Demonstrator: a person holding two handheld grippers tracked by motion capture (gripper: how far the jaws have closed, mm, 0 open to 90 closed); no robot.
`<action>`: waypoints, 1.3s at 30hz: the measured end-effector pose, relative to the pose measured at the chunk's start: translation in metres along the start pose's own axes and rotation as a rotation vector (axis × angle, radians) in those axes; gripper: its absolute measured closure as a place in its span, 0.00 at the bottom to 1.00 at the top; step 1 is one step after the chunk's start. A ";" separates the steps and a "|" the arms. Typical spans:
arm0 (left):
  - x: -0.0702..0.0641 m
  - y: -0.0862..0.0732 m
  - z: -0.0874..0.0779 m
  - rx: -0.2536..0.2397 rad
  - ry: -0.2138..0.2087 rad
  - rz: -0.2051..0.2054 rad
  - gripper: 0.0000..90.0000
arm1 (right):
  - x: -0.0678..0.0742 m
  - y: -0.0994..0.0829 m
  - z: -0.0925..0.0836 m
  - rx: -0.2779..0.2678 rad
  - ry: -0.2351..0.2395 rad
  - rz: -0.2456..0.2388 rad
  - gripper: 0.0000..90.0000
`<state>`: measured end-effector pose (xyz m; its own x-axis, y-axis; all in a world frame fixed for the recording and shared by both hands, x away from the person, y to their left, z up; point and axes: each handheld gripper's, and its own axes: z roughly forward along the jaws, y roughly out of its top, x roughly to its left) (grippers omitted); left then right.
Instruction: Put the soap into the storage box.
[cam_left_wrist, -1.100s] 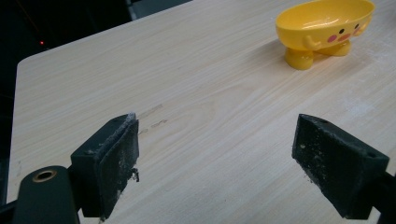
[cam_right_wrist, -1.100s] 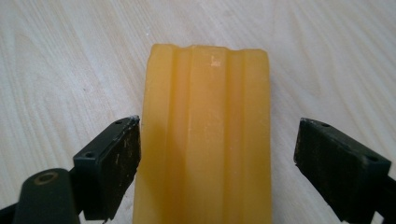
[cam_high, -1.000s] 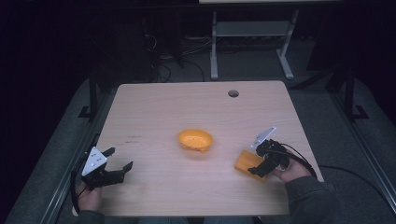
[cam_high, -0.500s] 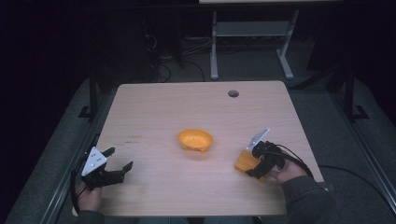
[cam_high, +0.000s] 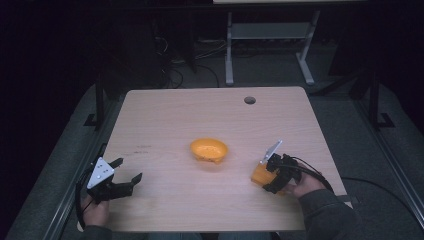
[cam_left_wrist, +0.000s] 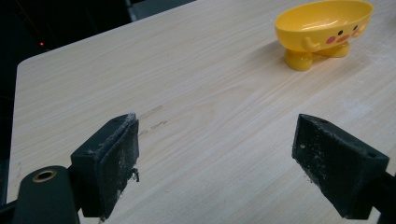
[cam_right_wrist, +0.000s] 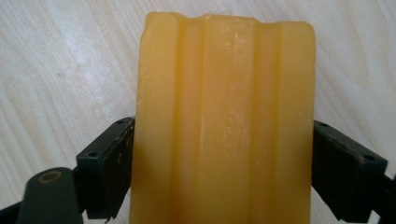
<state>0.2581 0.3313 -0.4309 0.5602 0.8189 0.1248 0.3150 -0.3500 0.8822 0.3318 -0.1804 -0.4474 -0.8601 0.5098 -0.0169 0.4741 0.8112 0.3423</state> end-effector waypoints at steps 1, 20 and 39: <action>0.000 0.000 0.000 0.000 0.000 0.000 0.15 | 0.000 -0.001 0.001 -0.011 0.009 0.011 0.19; 0.000 0.000 0.000 -0.005 0.002 0.000 0.15 | 0.000 -0.004 0.001 -0.052 0.018 -0.033 0.23; 0.001 0.000 -0.002 -0.008 0.006 -0.011 0.15 | -0.001 0.022 -0.015 -0.112 0.043 -0.085 0.23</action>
<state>0.2575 0.3332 -0.4301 0.5522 0.8253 0.1179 0.3150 -0.3375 0.8871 0.3406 -0.1675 -0.4258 -0.9046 0.4262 -0.0105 0.3776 0.8125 0.4442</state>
